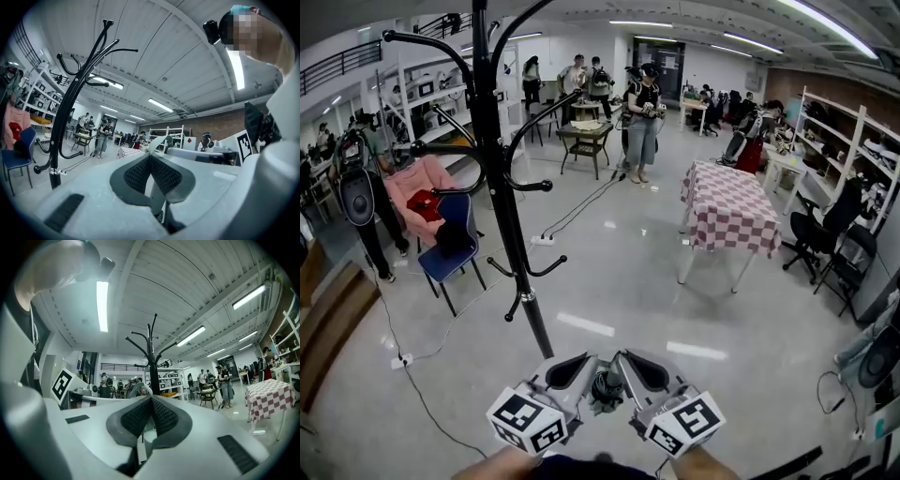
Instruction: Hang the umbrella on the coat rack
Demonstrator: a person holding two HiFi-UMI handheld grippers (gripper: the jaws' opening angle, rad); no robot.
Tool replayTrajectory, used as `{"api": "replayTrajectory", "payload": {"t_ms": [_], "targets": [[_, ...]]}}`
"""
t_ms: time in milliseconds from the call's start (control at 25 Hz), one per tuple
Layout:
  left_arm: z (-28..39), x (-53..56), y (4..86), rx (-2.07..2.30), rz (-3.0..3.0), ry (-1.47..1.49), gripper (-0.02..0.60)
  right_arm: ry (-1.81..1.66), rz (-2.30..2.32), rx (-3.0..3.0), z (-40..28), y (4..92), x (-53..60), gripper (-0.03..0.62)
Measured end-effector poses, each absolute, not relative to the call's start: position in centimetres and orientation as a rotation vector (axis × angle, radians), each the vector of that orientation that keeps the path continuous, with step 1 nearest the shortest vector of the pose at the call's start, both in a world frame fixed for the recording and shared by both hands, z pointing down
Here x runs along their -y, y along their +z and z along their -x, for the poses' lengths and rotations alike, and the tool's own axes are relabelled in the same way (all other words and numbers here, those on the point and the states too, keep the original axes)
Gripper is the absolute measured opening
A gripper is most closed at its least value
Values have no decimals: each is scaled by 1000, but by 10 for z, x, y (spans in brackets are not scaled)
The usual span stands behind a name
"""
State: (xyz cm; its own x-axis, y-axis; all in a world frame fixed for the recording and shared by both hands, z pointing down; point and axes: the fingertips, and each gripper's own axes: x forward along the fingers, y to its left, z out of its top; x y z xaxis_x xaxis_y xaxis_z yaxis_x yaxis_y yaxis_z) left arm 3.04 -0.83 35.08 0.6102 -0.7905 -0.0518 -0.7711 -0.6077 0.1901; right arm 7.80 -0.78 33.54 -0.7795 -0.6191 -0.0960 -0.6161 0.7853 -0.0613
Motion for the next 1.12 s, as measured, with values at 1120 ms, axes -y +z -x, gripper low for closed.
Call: {"api": "replayTrajectory", "payload": {"t_ms": [1120], "targets": [[11, 132, 358, 1345, -2643, -202, 11, -64, 1002, -2888, -31, 343, 136, 8]]}}
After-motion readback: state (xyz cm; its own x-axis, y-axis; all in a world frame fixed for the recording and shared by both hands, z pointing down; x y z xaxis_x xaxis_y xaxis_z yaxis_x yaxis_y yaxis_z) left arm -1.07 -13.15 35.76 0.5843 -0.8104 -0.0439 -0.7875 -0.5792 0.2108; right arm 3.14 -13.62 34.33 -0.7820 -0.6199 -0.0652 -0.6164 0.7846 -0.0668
